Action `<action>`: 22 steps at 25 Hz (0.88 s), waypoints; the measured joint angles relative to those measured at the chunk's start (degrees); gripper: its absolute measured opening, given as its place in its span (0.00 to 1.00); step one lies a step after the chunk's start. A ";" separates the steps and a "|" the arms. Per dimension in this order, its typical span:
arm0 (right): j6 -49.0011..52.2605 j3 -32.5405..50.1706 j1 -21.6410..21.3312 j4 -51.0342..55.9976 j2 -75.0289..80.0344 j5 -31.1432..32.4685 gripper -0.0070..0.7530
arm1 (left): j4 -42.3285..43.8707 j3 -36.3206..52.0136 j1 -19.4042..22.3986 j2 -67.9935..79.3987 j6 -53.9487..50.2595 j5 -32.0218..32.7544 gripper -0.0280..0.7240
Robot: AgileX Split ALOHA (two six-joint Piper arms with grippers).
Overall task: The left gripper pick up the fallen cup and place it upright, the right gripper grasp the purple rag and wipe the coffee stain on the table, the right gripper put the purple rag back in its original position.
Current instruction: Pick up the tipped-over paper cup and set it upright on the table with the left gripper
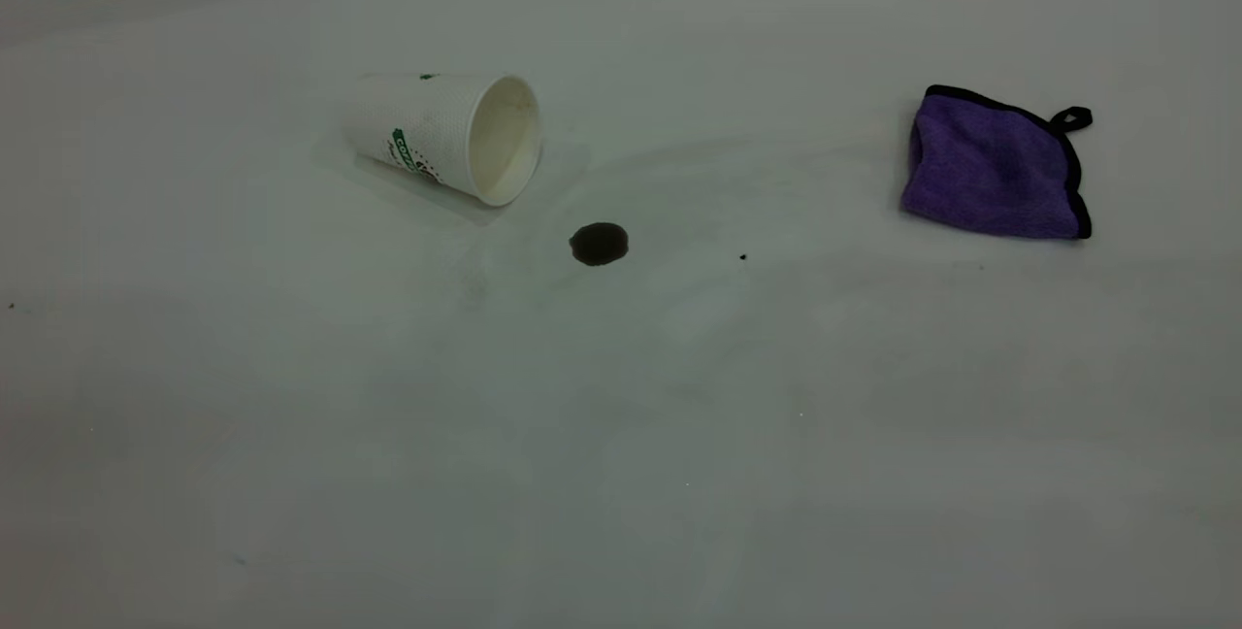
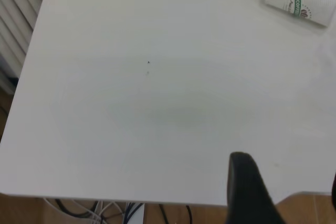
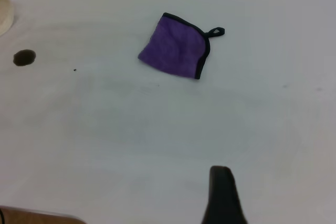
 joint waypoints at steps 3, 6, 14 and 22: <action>0.00 0.00 0.00 0.00 0.00 0.00 0.75 | 1.59 -2.27 0.00 5.46 -3.39 -1.30 0.63; 0.00 0.00 0.00 0.00 0.00 0.00 0.75 | 3.08 -5.21 0.00 15.69 -6.31 -4.36 0.63; 0.00 0.00 0.00 0.00 0.00 0.00 0.75 | 3.84 -14.88 0.00 49.36 -6.95 -14.76 0.74; 0.00 0.00 0.00 0.04 0.00 0.00 0.75 | 6.65 -27.66 -10.58 76.36 -7.96 -17.27 0.92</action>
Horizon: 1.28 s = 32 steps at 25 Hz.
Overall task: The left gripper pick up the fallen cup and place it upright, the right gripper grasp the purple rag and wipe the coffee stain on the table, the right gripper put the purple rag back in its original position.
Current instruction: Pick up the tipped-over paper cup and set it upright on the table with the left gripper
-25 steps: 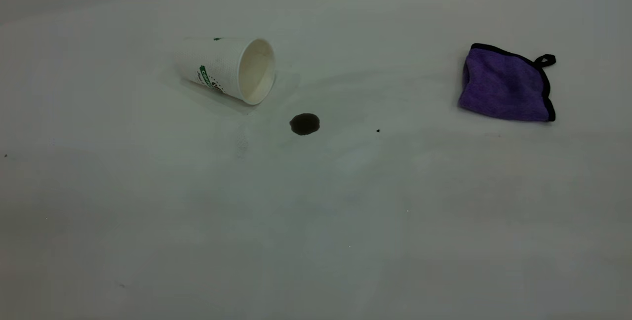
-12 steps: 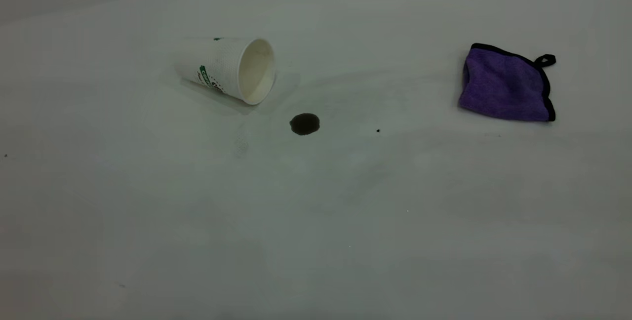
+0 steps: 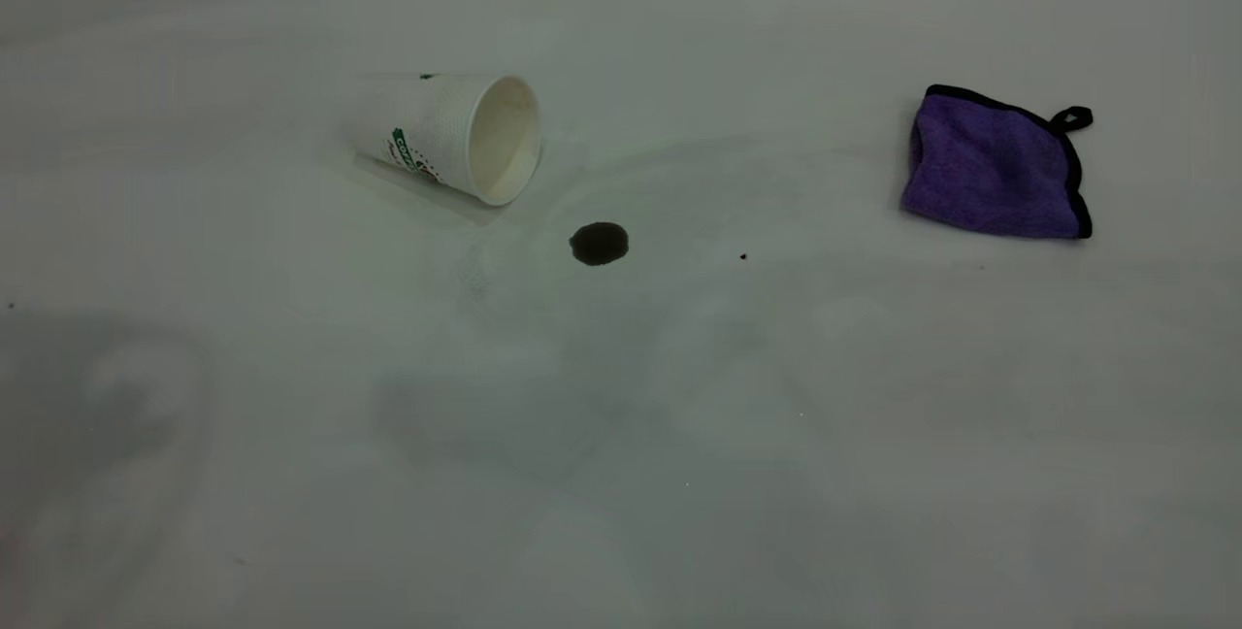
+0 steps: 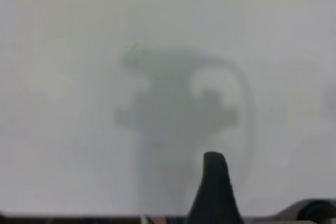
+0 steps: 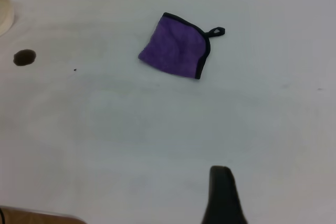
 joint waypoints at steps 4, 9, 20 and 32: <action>0.00 0.00 0.00 0.00 0.00 0.00 0.75 | 8.73 -7.64 -10.68 12.27 -10.10 -0.37 0.92; 0.00 0.00 0.00 0.00 0.00 0.00 0.75 | 17.65 -17.63 -21.98 27.79 -19.18 -0.11 0.92; 0.00 0.00 0.00 0.00 0.00 0.00 0.75 | 28.28 -35.72 -30.52 53.99 -23.72 0.28 0.90; 0.00 0.00 0.00 0.00 0.00 0.00 0.75 | 42.57 -42.23 -30.52 67.00 -27.04 -2.32 0.87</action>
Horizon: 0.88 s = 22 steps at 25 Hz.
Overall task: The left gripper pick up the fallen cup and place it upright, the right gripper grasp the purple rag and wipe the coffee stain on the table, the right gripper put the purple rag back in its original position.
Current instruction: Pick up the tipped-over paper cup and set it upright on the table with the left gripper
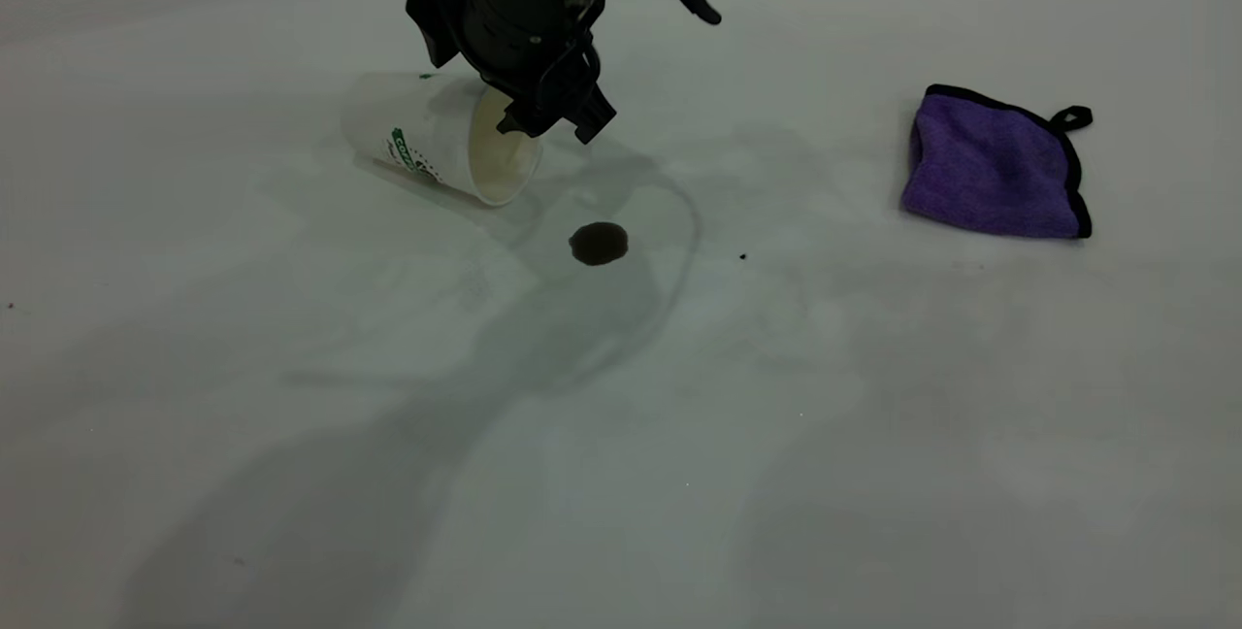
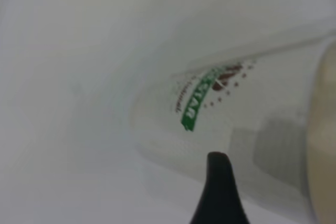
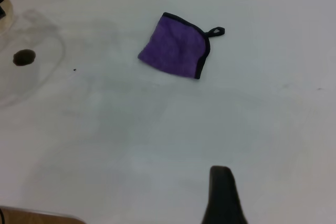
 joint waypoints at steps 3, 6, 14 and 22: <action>0.00 0.00 0.00 0.00 0.00 0.00 0.75 | 3.80 -0.04 0.00 1.17 -1.29 -0.14 0.86; 0.00 0.00 0.00 0.00 0.00 0.00 0.75 | 7.94 -0.19 0.19 2.42 -1.48 0.33 0.79; 0.00 0.00 0.00 0.00 0.00 0.00 0.75 | 10.86 -0.37 1.54 4.27 -0.75 4.05 0.21; 0.00 0.00 0.00 0.00 0.00 0.00 0.75 | -1.07 -0.48 4.26 -9.23 10.28 1.84 0.05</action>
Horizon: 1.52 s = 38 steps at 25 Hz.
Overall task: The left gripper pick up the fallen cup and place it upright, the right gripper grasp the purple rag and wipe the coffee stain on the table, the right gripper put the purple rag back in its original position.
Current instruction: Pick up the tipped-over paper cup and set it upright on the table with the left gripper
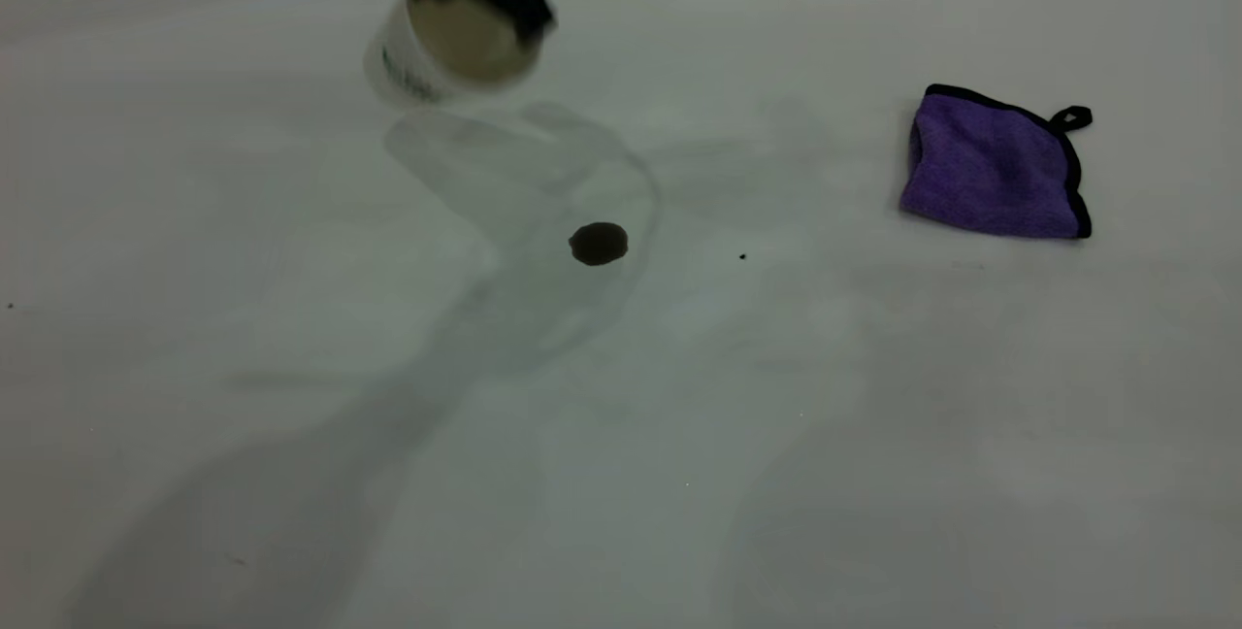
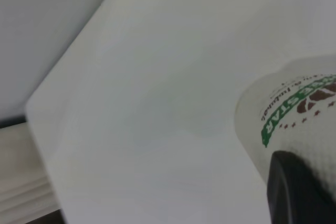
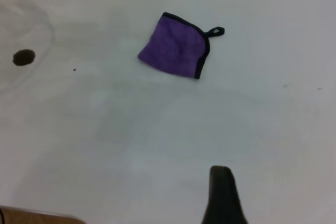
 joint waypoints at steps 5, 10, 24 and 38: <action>0.00 0.00 0.00 0.00 0.00 0.00 0.75 | -25.14 -0.38 8.73 -8.39 21.39 -2.67 0.05; 0.00 0.00 0.00 0.00 0.00 0.00 0.75 | -50.24 -0.38 17.52 -8.09 38.70 -4.26 0.05; 0.00 0.00 0.00 0.00 0.00 0.00 0.75 | -73.79 -0.38 25.34 2.93 56.14 -12.89 0.06; 0.00 0.00 0.00 0.00 0.00 0.00 0.75 | -73.90 -0.38 25.34 2.66 56.16 -14.74 0.79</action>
